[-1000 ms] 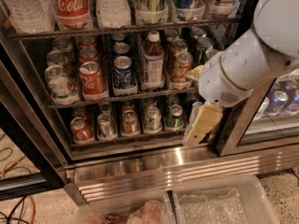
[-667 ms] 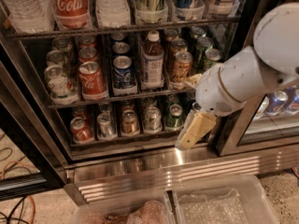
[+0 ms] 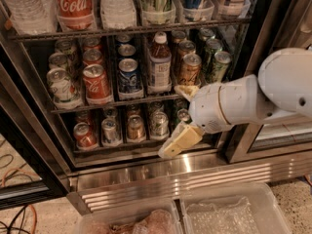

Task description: Pick coke can from middle shelf of fridge

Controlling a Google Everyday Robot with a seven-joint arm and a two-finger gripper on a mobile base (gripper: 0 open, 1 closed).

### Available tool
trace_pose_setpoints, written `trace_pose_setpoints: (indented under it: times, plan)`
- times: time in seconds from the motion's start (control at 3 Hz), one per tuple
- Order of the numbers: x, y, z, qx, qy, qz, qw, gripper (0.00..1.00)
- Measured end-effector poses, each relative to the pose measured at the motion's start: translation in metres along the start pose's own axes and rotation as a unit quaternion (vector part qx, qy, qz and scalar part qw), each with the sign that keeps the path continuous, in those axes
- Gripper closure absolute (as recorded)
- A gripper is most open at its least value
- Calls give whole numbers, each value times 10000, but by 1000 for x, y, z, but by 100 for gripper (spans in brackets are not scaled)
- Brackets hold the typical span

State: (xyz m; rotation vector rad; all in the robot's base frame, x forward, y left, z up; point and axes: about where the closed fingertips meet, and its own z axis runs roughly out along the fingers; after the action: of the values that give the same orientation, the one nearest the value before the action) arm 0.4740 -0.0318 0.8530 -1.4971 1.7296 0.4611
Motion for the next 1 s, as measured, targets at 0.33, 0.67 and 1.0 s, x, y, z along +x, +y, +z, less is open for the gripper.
trace_pose_setpoints:
  times: [0.33, 0.67, 1.0]
  plan:
    - [-11, 0, 20, -60, -272, 21, 9996, 0]
    - [-12, 0, 20, -60, -277, 22, 9996, 0]
    - [-18, 3, 25, -119, -245, -63, 9996, 0]
